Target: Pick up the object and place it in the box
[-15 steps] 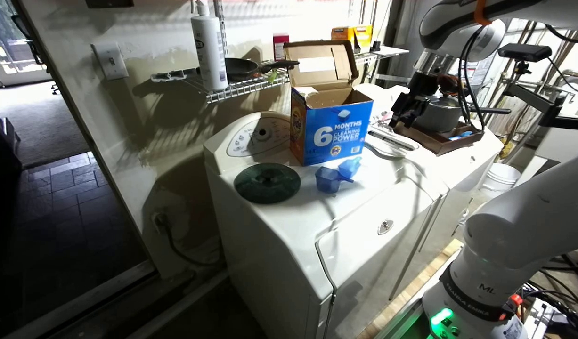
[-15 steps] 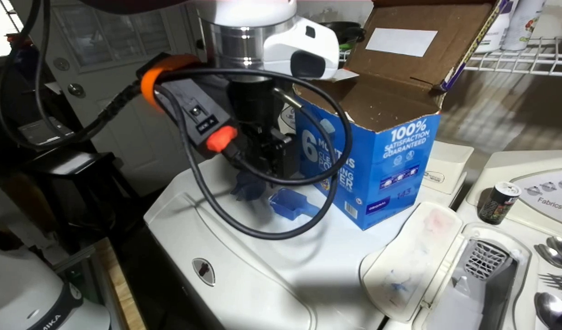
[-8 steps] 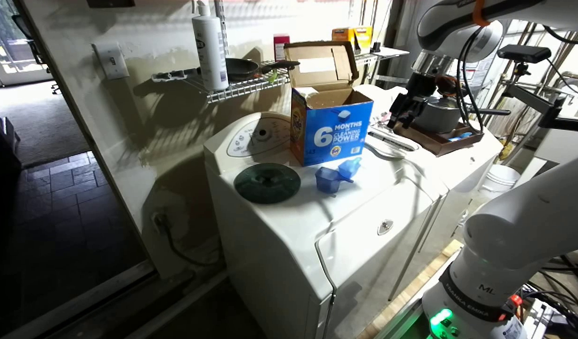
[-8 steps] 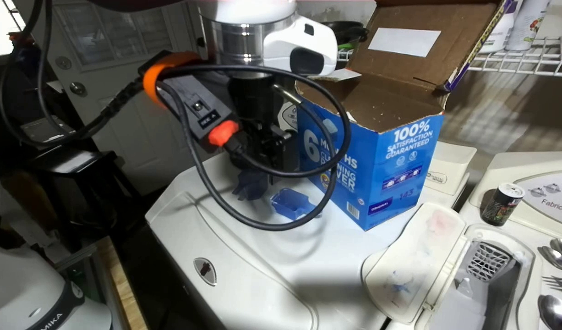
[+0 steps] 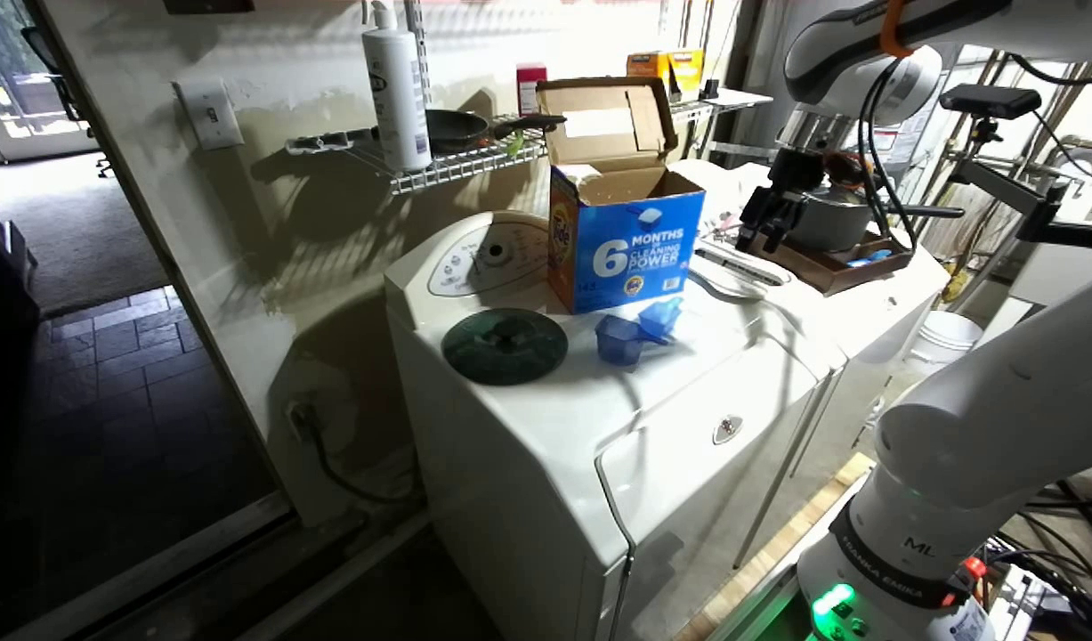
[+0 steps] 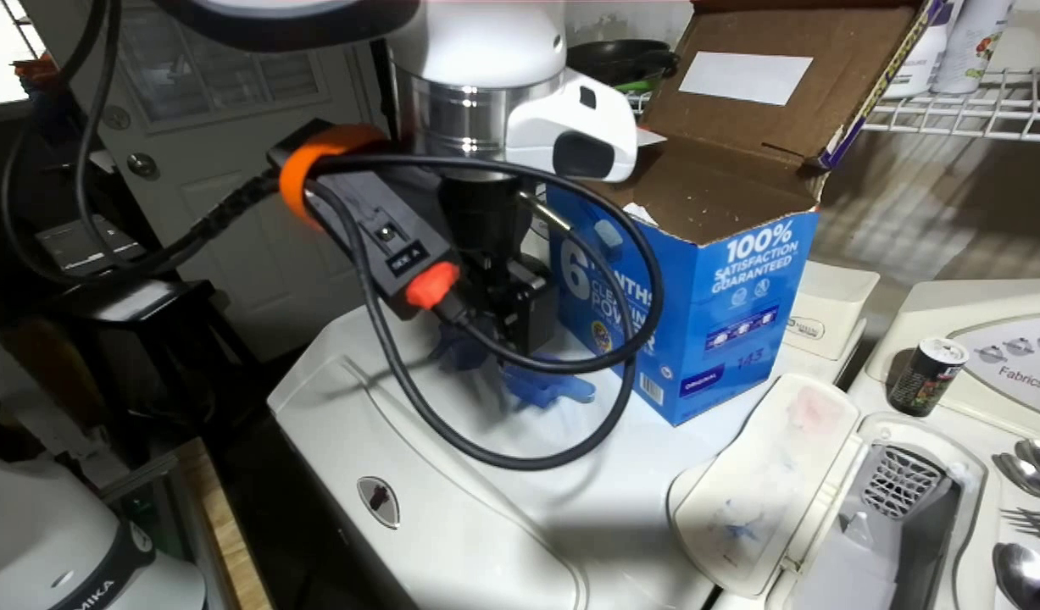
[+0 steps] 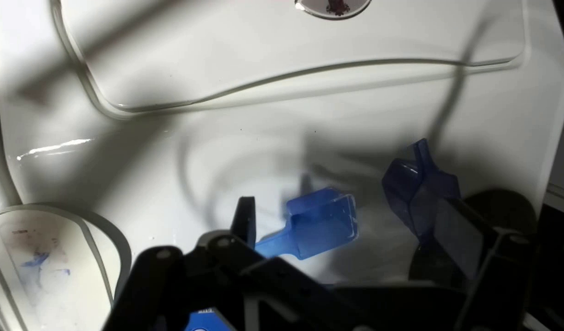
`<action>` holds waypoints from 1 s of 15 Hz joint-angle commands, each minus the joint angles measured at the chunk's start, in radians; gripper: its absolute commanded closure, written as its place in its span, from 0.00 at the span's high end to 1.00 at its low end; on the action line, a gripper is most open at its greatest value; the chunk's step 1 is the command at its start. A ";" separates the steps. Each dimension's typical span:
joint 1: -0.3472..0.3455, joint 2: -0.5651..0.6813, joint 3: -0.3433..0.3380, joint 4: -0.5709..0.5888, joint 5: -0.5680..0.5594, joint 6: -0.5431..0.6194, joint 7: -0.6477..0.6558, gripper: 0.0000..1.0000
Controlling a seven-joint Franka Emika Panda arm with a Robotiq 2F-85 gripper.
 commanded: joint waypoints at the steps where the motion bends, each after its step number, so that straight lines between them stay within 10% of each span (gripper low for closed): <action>1: -0.002 0.129 -0.029 0.098 0.037 -0.050 -0.138 1.00; 9: -0.077 0.390 -0.049 0.278 0.296 -0.131 -0.506 1.00; 15: -0.193 0.574 0.020 0.410 0.458 -0.243 -0.546 1.00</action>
